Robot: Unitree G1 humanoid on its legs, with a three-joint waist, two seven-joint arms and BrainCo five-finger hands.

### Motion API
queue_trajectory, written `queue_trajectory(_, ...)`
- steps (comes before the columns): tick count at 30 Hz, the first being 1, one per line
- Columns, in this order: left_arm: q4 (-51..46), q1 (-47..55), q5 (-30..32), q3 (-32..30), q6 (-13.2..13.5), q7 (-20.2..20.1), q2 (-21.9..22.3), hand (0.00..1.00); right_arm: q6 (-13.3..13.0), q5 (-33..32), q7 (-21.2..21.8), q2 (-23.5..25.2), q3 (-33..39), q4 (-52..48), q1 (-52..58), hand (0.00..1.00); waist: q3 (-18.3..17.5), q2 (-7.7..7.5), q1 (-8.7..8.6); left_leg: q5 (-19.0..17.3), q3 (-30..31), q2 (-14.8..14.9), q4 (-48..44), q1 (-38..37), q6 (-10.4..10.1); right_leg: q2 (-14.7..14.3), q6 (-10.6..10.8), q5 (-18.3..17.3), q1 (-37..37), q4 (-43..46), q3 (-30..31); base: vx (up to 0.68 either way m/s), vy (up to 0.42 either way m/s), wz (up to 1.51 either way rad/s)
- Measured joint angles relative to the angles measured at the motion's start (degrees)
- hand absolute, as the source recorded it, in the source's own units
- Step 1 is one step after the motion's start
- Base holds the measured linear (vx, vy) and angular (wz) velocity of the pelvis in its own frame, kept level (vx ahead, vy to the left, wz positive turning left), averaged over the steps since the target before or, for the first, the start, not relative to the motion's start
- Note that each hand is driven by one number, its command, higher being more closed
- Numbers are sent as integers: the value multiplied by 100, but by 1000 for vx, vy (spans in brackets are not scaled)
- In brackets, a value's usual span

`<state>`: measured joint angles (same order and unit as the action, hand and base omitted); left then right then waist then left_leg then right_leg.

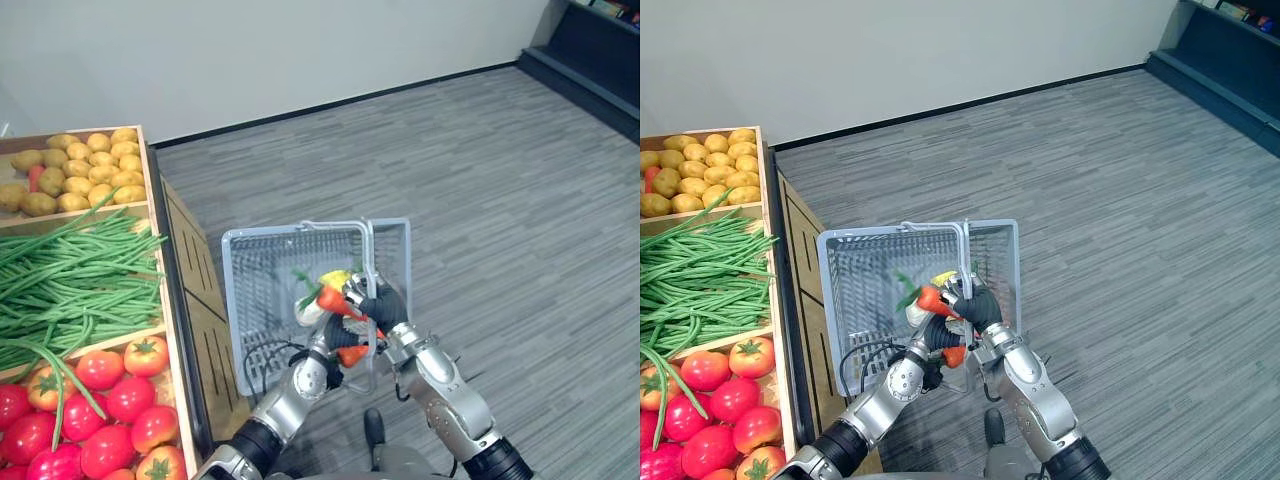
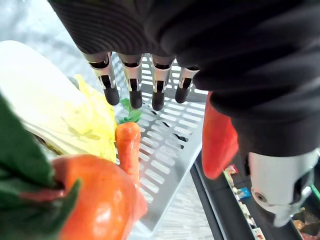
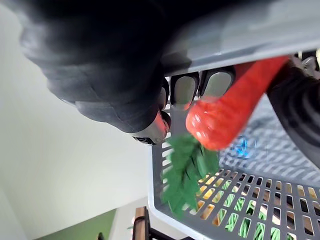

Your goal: Pick vegetable in the basket

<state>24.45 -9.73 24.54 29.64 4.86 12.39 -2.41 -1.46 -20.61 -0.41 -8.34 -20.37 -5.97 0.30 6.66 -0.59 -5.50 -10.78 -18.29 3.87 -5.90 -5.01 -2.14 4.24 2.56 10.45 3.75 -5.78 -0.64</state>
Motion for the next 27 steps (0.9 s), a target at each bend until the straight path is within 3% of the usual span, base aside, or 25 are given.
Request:
queue_trajectory(11, -866, 519, -425, -379, 68, -254, -70, 0, 56, 879, -90, 323, 843, 427, 415, 100, -54, -86, 14, 33, 115, -8, 0, 25, 19, 31, 0, 0, -53, -1, -107, -45, -13, 6)
queue_trajectory(18, -1991, 1111, -772, -1094, 236, -390, -183, 0, 257, 1456, -157, 351, 1395, 686, 745, 100, -62, -90, 29, 71, 195, -19, 47, 69, 16, 44, 39, -29, -64, 0, -244, -54, -24, 5)
queue_trajectory(22, -2650, 1771, -1210, -1797, 402, -470, -179, 0, 234, 1512, -225, 387, 1959, 673, 906, 100, -71, -85, 170, 165, 310, -24, 166, 39, -4, 47, 57, -44, -102, 0, -374, -33, -23, 15)
queue_trajectory(25, -2743, 2158, -1605, -2144, 520, -461, -179, 0, 159, 1620, -223, 381, 2237, 670, 1119, 100, -117, -81, 198, 181, 429, -13, 188, 30, -7, 55, 75, -60, -167, 0, -513, -20, -8, 25)
queue_trajectory(27, -2728, 2514, -1986, -2393, 541, -466, -180, 0, 137, 1677, -216, 378, 2455, 670, 1343, 100, -192, -72, 321, 182, 453, -20, 186, 30, -7, 79, 108, -90, -198, 0, -565, -17, 4, 14)
